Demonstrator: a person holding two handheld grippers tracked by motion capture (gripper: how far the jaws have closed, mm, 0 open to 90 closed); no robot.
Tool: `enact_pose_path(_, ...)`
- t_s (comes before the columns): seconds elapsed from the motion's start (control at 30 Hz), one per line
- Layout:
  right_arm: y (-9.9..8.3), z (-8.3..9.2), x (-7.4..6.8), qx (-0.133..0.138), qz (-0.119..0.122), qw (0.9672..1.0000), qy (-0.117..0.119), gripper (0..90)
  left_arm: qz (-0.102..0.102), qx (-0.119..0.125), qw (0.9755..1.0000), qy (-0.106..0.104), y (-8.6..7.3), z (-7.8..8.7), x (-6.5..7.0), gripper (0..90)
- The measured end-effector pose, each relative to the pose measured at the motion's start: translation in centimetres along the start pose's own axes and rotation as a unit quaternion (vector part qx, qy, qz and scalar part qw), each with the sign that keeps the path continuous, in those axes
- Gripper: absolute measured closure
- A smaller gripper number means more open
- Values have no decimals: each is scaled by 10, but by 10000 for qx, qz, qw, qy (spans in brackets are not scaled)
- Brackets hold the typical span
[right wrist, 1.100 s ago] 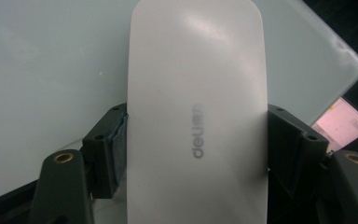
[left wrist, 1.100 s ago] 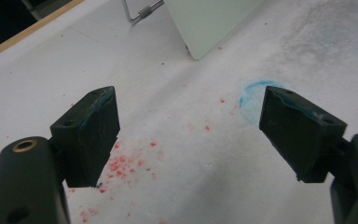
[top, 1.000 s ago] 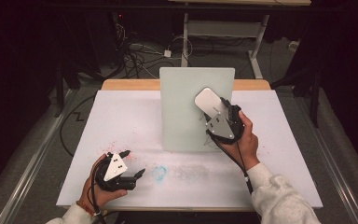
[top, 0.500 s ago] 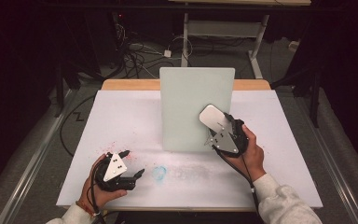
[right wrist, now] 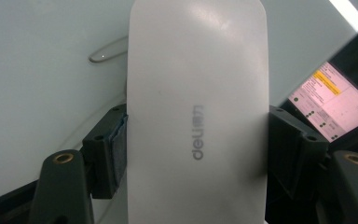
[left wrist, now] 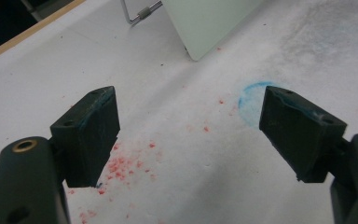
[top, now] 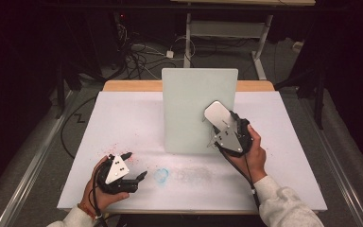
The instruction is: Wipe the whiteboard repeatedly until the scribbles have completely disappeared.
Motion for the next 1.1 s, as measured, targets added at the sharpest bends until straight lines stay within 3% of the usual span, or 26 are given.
enact_pose_path(0.23, 2, 1, -18, 45, 182, 9998, 110, 311, -11, -20, 10000, -1, 0, 0, 0, 194)
enact_pose_path(0.4, 0, 3, -37, 68, 521, 9981, 314, 311, -34, -33, 10000, -2, 0, 0, 0, 194)
enact_pose_path(0.5, -2, 4, -39, 91, 620, 9973, 370, 311, -38, -32, 10000, 12, 0, 1, 0, 194)
enact_pose_path(0.6, -2, 4, -34, 58, 672, 9968, 440, 311, -42, -41, 10000, 22, -1, 1, 0, 194)
enact_pose_path(0.67, -2, 3, -30, 58, 650, 9972, 354, 311, -32, -36, 10000, 24, -1, 2, -1, 194)
enact_pose_path(0.7, -1, 2, -18, 71, 497, 9984, 265, 311, -25, -29, 10000, 26, -1, 1, -1, 194)
enact_pose_path(0.8, 0, 1, -9, 37, 369, 9992, 118, 311, -20, -31, 10000, 23, -1, 1, -1, 194)
enact_pose_path(0.87, 1, -1, 2, 33, 162, 9999, 47, 311, -26, -39, 10000, 9, -1, 0, 0, 194)
enact_pose_path(1.1, 19, -6, 6, 92, 169, 9998, -71, 311, -27, -51, 10000, -3, 0, -2, 0, 194)
Point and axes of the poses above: each handheld gripper's, and its own axes: z roughly backward along the jaws, y roughly out of its top, x roughly to its right, the point moved 5 cm from there along -z, roughly forward along the jaws, and after that the axes turned 5 degrees about -y, right-handed, at the moved point
